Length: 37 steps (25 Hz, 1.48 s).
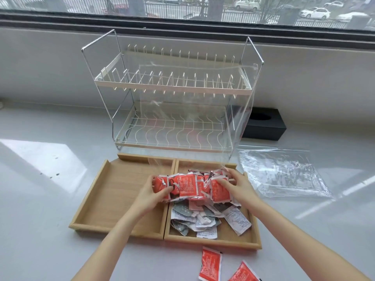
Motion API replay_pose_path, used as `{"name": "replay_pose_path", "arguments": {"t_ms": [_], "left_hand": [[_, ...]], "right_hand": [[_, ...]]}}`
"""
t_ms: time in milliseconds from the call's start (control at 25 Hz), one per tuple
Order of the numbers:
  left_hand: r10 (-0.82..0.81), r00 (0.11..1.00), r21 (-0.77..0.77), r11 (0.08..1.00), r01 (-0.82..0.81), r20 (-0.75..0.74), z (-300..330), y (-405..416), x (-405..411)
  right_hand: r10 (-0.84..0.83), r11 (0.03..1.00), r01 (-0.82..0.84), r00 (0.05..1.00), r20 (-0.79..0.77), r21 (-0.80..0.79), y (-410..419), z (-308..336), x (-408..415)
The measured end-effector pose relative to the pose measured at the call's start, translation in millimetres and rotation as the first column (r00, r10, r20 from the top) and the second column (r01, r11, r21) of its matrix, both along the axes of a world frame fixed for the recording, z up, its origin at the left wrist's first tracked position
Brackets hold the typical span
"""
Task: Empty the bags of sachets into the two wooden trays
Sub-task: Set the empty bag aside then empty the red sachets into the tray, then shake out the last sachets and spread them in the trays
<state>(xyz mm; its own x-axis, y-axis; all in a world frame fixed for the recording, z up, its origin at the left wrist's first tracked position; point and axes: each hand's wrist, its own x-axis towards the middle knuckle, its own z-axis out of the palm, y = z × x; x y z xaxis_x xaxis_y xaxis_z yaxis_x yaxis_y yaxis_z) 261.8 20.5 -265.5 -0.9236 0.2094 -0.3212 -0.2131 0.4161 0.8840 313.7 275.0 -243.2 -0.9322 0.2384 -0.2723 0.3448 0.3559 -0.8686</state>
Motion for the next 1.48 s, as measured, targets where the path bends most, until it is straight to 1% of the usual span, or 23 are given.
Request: {"name": "replay_pose_path", "arguments": {"t_ms": [160, 240, 360, 480, 640, 760, 840, 920, 1040, 1120, 1160, 1240, 1360, 1480], "left_hand": [[0.065, 0.997, 0.043, 0.997, -0.063, -0.045, 14.7, -13.5, 4.8], [0.103, 0.994, 0.062, 0.993, -0.101, -0.039, 24.3, -26.6, 7.8], [0.153, 0.988, 0.102, 0.983, -0.153, 0.006, 37.2, -50.1, 14.7], [0.17, 0.981, 0.101, 0.979, -0.179, 0.091, 43.9, -78.7, 28.8], [0.167, 0.971, -0.009, 0.986, -0.168, 0.173, 40.8, -121.0, 50.6], [0.152, 0.949, -0.009, 0.988, -0.155, 0.278, 40.4, -143.1, 66.3], [0.078, 0.936, -0.001, 0.997, -0.083, 0.344, 43.0, -155.6, 73.4], [0.005, 0.915, 0.007, 1.0, -0.008, 0.404, 45.3, -164.9, 77.6], [-0.017, 0.895, 0.016, 1.0, 0.011, 0.447, 52.3, -174.9, 79.7], [-0.061, 0.882, 0.026, 0.998, 0.055, 0.467, 60.4, -177.7, 79.5], [-0.084, 0.875, 0.038, 0.996, 0.075, 0.476, 64.7, -178.8, 78.7], [-0.121, 0.867, 0.049, 0.993, 0.111, 0.484, 73.5, -180.4, 77.5], [-0.124, 0.888, 0.05, 0.992, 0.114, 0.443, 88.3, -178.3, 74.7], [-0.045, 0.934, 0.054, 0.998, 0.027, 0.354, 100.2, -173.7, 71.0]], "right_hand": [[-0.036, 0.998, 0.039, 0.998, -0.055, 0.041, -11.0, 9.5, 4.4], [-0.039, 0.997, 0.043, 0.997, -0.062, 0.065, -21.0, 16.2, 7.3], [0.041, 0.988, -0.032, 0.998, -0.054, 0.15, -42.8, 24.5, 14.9], [0.089, 0.987, -0.085, 0.996, -0.024, 0.136, -71.6, 27.7, 23.5], [0.153, 0.985, -0.16, 0.983, 0.1, 0.071, -115.4, 24.7, 35.2], [0.195, 0.967, -0.222, 0.962, 0.193, 0.128, -141.5, 15.5, 43.0], [0.212, 0.957, -0.254, 0.942, 0.259, 0.14, -151.9, 11.1, 48.2], [0.206, 0.968, -0.24, 0.93, 0.305, 0.077, -158.0, 11.6, 54.7], [0.208, 0.978, -0.193, 0.906, 0.37, -0.078, -162.2, 18.1, 62.1], [0.229, 0.97, -0.173, 0.881, 0.414, -0.168, -161.2, 26.6, 64.5], [0.233, 0.969, -0.17, 0.871, 0.432, -0.179, -160.2, 32.2, 65.0], [0.221, 0.974, -0.169, 0.862, 0.455, -0.152, -158.1, 44.3, 65.7], [0.195, 0.977, -0.132, 0.877, 0.439, -0.169, -154.6, 61.9, 65.6], [0.188, 0.968, -0.116, 0.922, 0.338, -0.221, -151.9, 81.7, 62.0]]}}
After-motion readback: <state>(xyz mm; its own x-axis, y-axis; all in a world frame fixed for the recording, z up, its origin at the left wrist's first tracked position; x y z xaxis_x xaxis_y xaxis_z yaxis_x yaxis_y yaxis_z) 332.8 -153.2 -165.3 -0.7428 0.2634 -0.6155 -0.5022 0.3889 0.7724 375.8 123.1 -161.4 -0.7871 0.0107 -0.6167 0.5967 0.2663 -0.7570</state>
